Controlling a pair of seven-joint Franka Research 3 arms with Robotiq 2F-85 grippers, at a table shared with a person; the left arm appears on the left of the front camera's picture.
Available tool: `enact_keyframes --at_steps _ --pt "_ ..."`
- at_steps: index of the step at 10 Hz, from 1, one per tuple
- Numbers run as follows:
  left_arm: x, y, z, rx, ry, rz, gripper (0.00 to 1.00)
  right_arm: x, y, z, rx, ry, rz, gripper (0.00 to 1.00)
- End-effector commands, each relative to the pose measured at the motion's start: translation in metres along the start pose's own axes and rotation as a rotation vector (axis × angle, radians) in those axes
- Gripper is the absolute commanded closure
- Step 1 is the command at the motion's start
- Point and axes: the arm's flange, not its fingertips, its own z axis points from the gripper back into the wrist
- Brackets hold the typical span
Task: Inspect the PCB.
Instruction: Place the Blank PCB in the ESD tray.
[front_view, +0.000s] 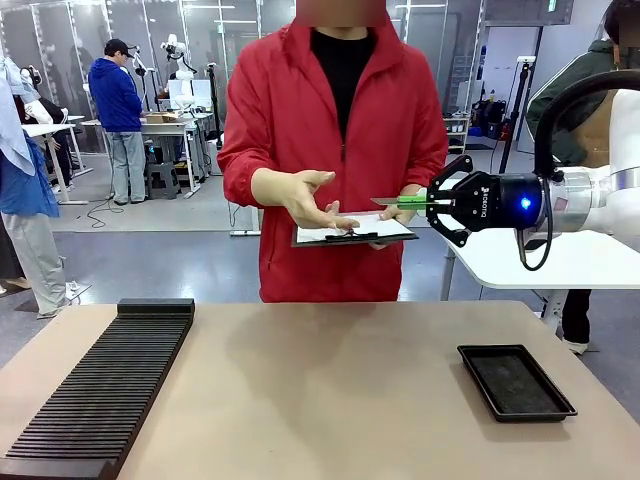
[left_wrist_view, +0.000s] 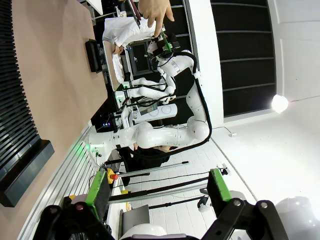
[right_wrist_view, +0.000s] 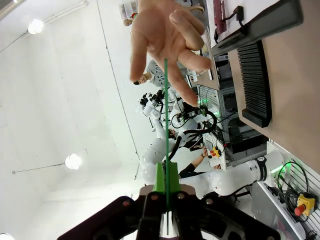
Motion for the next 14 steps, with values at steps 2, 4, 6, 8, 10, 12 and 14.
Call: enact_keyframes --at_steps 2,4,6,8,10,12,14 --pt "-0.001 0.000 0.001 0.002 0.000 0.009 0.00 -0.013 0.003 0.014 -0.046 0.047 0.096 0.97" --pt "-0.001 0.000 0.001 0.002 0.000 0.009 0.00 -0.015 -0.013 0.054 -0.193 0.070 0.243 0.97" --pt "-0.001 0.000 0.001 0.002 0.000 0.009 0.00 -0.010 -0.028 0.099 -0.226 0.053 0.308 0.97" --pt "-0.001 0.000 0.001 0.002 0.000 0.009 0.00 0.005 -0.057 0.134 -0.250 0.026 0.360 0.97" --pt "-0.001 0.000 0.001 0.002 0.000 0.009 0.00 0.015 -0.086 0.153 -0.327 0.017 0.373 0.97" --pt "-0.001 0.000 0.001 0.002 0.000 0.009 0.00 0.012 -0.103 0.158 -0.421 -0.003 0.394 0.97" --pt "-0.001 0.000 0.001 0.002 0.000 0.009 0.00 0.001 -0.113 0.159 -0.464 -0.030 0.381 0.97"
